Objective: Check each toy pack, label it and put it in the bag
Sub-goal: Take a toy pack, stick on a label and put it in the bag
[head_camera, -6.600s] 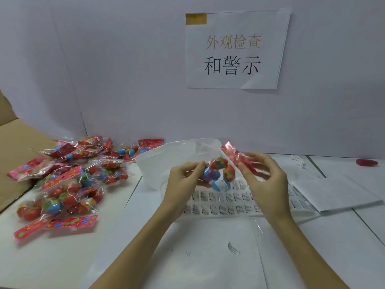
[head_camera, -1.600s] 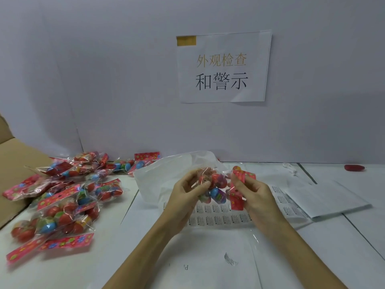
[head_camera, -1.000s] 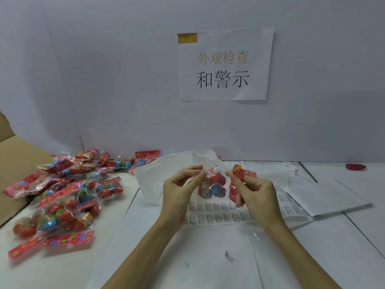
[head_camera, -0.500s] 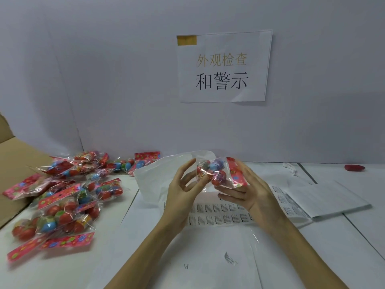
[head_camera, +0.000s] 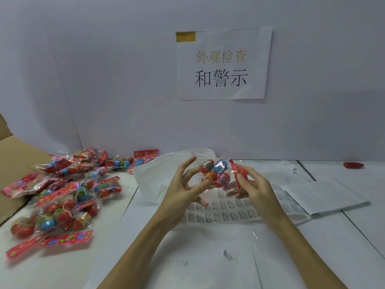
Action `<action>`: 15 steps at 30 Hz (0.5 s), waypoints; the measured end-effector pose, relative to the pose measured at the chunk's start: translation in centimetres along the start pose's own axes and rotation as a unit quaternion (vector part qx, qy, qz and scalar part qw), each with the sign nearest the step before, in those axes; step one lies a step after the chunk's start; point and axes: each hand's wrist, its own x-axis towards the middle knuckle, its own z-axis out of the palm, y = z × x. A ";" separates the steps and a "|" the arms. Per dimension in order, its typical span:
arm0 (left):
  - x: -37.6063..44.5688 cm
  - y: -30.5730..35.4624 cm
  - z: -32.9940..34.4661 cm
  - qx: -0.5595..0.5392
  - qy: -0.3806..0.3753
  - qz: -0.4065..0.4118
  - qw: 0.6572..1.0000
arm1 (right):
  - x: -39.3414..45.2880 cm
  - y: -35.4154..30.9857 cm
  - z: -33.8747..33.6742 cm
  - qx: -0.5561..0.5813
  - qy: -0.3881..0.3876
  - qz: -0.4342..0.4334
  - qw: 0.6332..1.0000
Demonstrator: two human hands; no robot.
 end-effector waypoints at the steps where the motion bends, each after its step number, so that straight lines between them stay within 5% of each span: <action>1: 0.0 -0.1 -0.2 0.007 -0.004 -0.006 1.000 | 0.1 -0.1 0.0 0.040 -0.009 0.035 0.999; 5: -0.2 -0.3 -0.2 0.031 -0.030 -0.002 0.999 | 0.5 -0.1 0.2 0.223 0.004 0.114 0.968; 15: -0.6 0.0 1.1 0.102 0.084 0.002 0.991 | 0.2 0.9 0.9 0.096 0.096 0.057 0.989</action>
